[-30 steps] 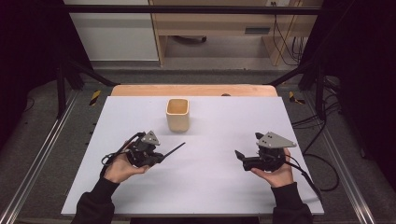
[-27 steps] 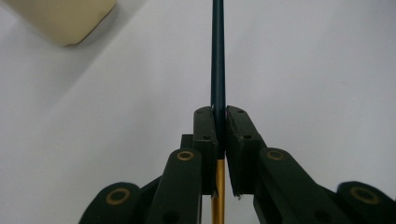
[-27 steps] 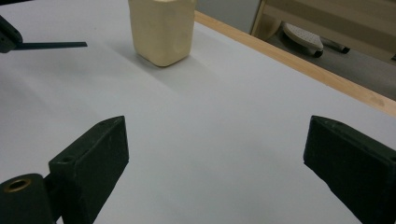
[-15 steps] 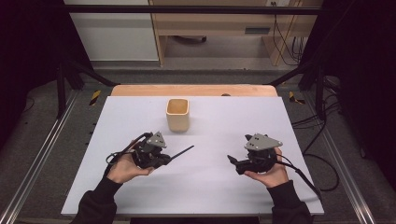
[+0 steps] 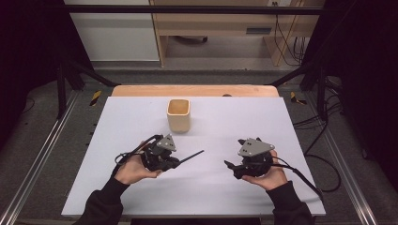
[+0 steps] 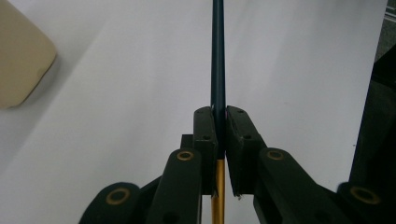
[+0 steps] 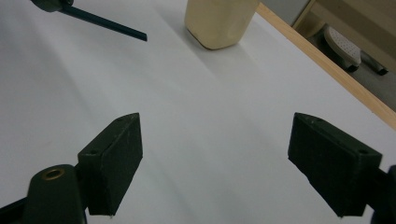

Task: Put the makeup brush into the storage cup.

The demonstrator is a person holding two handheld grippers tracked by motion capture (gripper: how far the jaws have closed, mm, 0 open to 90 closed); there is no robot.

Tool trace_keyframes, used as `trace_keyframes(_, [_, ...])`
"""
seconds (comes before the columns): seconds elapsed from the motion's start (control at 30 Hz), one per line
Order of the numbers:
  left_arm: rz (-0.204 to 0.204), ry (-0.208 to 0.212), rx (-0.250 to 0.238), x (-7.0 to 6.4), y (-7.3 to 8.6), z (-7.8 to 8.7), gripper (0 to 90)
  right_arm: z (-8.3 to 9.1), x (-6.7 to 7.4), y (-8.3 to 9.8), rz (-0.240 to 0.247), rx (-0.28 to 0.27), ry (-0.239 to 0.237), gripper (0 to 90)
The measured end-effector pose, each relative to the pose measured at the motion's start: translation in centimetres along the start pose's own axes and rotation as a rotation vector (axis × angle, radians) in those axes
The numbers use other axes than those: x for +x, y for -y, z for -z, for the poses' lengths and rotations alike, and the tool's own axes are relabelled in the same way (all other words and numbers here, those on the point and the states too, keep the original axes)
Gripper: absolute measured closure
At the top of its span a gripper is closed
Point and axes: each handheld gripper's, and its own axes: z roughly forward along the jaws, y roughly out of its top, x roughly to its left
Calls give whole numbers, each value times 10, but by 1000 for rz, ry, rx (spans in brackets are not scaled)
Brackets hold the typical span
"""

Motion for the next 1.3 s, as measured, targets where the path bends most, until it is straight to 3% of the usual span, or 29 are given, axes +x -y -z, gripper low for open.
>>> trace_keyframes(0.53, [-86, 74, 43, -15, -22, -16, 825, -9, 16, 0, 180, 36, -58, 274])
trace_keyframes(0.83, [-98, 93, 51, -19, -29, -20, 825, -9, 20, -2, 242, 50, -78, 340])
trace_keyframes(1.03, [-101, 108, 54, -22, -33, -24, 825, -13, 24, -6, 321, 42, -105, 383])
trace_keyframes(1.3, [-109, 118, 60, -25, -37, -25, 825, -15, 28, -5, 380, 55, -135, 413])
